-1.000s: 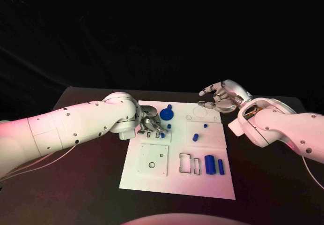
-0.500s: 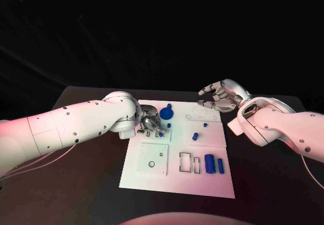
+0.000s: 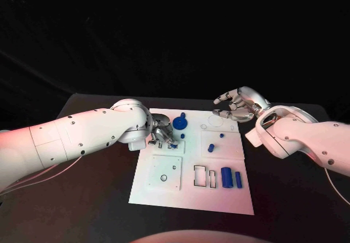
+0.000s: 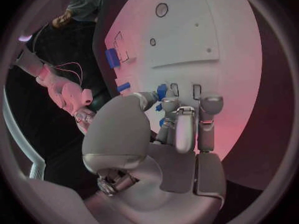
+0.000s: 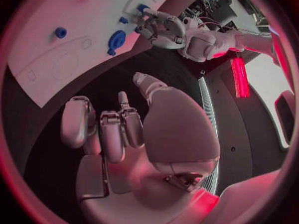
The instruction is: Assemble the parts on the task board
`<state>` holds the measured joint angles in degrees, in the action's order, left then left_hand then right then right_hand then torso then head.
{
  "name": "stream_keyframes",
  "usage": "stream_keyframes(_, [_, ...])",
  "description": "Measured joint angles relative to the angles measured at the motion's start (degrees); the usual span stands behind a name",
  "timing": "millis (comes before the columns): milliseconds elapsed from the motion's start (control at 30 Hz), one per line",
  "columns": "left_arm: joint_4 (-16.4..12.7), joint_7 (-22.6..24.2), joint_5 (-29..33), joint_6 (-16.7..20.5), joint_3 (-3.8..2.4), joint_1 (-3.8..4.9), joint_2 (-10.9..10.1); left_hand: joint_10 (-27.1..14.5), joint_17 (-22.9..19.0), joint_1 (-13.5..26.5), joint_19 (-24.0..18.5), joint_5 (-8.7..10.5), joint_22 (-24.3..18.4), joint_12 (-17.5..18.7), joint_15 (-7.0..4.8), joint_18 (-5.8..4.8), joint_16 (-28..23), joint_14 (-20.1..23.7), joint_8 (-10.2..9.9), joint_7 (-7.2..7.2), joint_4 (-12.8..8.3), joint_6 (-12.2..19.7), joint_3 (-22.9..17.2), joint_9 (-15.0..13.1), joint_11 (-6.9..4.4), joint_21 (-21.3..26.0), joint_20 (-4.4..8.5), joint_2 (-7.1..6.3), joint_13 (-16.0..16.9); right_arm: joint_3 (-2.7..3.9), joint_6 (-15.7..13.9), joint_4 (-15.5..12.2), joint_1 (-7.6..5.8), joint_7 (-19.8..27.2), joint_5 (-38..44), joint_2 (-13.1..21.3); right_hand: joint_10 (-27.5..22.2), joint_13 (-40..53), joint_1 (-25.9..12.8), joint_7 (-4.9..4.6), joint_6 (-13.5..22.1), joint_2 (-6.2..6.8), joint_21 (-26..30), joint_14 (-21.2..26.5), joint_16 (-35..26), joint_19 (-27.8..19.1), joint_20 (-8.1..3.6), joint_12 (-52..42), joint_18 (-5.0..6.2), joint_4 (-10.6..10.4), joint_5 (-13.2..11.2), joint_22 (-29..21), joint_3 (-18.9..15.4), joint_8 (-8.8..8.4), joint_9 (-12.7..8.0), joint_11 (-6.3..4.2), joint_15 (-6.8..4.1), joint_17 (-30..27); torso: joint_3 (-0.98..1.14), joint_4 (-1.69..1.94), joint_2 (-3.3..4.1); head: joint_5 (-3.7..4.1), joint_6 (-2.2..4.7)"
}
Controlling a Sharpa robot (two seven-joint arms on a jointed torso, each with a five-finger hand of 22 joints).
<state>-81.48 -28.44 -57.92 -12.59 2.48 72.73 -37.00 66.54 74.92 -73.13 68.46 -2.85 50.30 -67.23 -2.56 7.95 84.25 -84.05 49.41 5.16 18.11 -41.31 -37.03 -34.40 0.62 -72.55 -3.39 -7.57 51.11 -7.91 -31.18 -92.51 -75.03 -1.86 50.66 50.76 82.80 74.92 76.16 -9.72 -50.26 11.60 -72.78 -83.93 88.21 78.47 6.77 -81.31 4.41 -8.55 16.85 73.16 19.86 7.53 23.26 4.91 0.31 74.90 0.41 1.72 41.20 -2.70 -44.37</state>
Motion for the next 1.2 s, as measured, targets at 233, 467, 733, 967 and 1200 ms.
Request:
stream_keyframes(233, [-0.6,0.0,1.5,0.0,-0.08,-0.02,-1.1,0.0,0.0,1.1,0.0,-0.01,0.5,0.3,0.00,0.00,0.0,0.0,0.9,0.06,-2.2,0.4,-3.9,-0.7,0.01,-0.4,0.00,-1.07,-0.3,-0.01,0.1,0.1,0.02,0.0,0.0,-0.1,0.0,0.0,0.0,0.00,0.0,0.00,0.0,0.0,0.0,0.0,0.00,0.0,0.00,0.0,0.0,0.0,0.0,0.22,0.0,0.00,0.00,0.0,0.03,0.01,0.06,-0.26,0.16])
stream_keyframes(467, [-2.7,0.0,3.8,1.1,-0.30,-0.02,-3.7,0.3,0.0,2.3,0.0,-0.01,1.3,0.3,0.00,0.00,0.2,0.0,1.3,0.15,-2.5,0.5,-4.6,-1.7,0.35,-1.1,0.00,-1.55,0.2,-0.03,0.1,0.2,0.08,0.0,-0.1,-0.1,0.0,0.0,0.0,0.00,0.0,0.00,0.0,0.0,0.0,0.0,0.00,0.0,0.00,0.0,0.0,0.0,0.0,0.22,0.0,0.00,0.00,0.0,0.09,0.08,0.08,-0.43,0.14])
stream_keyframes(733, [-5.5,0.6,5.1,5.8,-0.33,-0.16,-6.5,1.9,0.0,4.2,1.1,-0.91,3.1,-0.4,0.01,-0.01,1.1,0.0,1.6,0.05,-4.3,-0.5,-7.1,-1.7,0.01,-2.3,0.02,-2.82,1.2,-0.03,0.1,0.1,0.11,0.0,-0.1,0.1,0.0,0.0,0.0,0.00,0.0,0.00,0.0,0.0,0.0,0.0,0.00,0.0,0.00,0.0,0.0,0.0,0.0,0.22,0.0,0.00,0.00,0.0,0.09,0.08,0.13,-0.66,-0.23])
stream_keyframes(967, [-7.3,1.4,4.9,11.1,-0.21,-0.80,-8.0,4.0,0.0,6.3,2.7,-6.50,5.9,-1.3,-0.42,-0.90,1.4,0.0,1.6,-0.56,-4.1,-2.1,-7.2,-2.5,-0.71,-3.7,0.41,-4.29,3.0,-0.04,0.1,0.2,0.12,0.0,-0.1,0.3,0.0,0.0,0.0,0.00,0.0,0.00,0.0,0.0,0.0,0.0,0.00,0.0,0.00,0.0,0.0,0.0,0.0,0.21,0.0,0.00,0.00,0.0,0.07,0.16,0.08,-0.83,-0.67])
stream_keyframes(1200, [-8.4,1.7,3.5,15.0,0.01,-1.69,-8.3,4.7,0.0,6.6,3.3,-7.90,6.9,-1.7,-0.65,-0.90,1.4,0.2,1.9,-0.69,-4.1,-2.3,-7.2,-2.8,-0.72,-4.2,0.62,-4.59,3.8,-0.04,0.1,0.2,0.12,0.0,-0.1,0.3,0.0,0.0,0.0,0.00,0.0,0.00,0.3,0.0,-0.2,0.0,0.00,0.0,0.00,-0.1,0.0,-0.1,0.1,0.21,0.0,0.00,0.00,0.0,0.03,0.24,0.02,-0.87,-1.01])
